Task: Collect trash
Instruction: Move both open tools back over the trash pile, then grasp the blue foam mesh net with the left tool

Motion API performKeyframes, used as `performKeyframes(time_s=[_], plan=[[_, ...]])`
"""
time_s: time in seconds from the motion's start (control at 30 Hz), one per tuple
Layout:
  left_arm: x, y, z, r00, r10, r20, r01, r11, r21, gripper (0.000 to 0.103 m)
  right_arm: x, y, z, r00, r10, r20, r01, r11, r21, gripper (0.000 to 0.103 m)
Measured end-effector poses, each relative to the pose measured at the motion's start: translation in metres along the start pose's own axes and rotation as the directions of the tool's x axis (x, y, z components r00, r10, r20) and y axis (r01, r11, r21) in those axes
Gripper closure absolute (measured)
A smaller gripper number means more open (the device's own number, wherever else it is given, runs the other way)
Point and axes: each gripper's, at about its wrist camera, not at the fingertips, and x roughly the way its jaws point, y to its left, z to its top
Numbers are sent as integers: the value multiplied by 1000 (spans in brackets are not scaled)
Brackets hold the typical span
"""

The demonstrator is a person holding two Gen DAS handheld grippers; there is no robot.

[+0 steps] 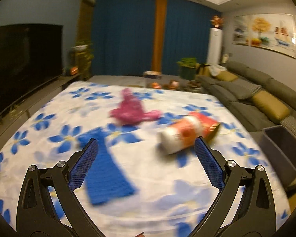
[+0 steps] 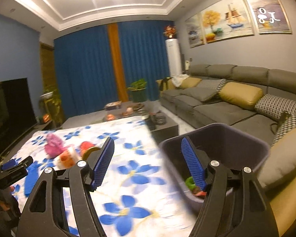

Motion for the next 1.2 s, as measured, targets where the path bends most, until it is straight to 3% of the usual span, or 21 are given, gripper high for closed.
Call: performKeyframes(time_s=[0.27,0.7,1.07,1.2], plan=[[6,66,-2,997,72,-27,-73,996,-47,7,16,67,-11,996,85,-40,-87,995,-55,33],[55,87,1,993,53,-105,-58,998,-40,8,55,120,-23,987,122,-104,-132,986,-101,33],[107,87,2,969,-2,-247,2,1000,0,30,83,130,-26,983,125,-137,-141,984,-113,33],[121,87,-1,949,-23,-314,25,1000,0,45,90,135,-27,980,133,-148,-150,982,-115,33]])
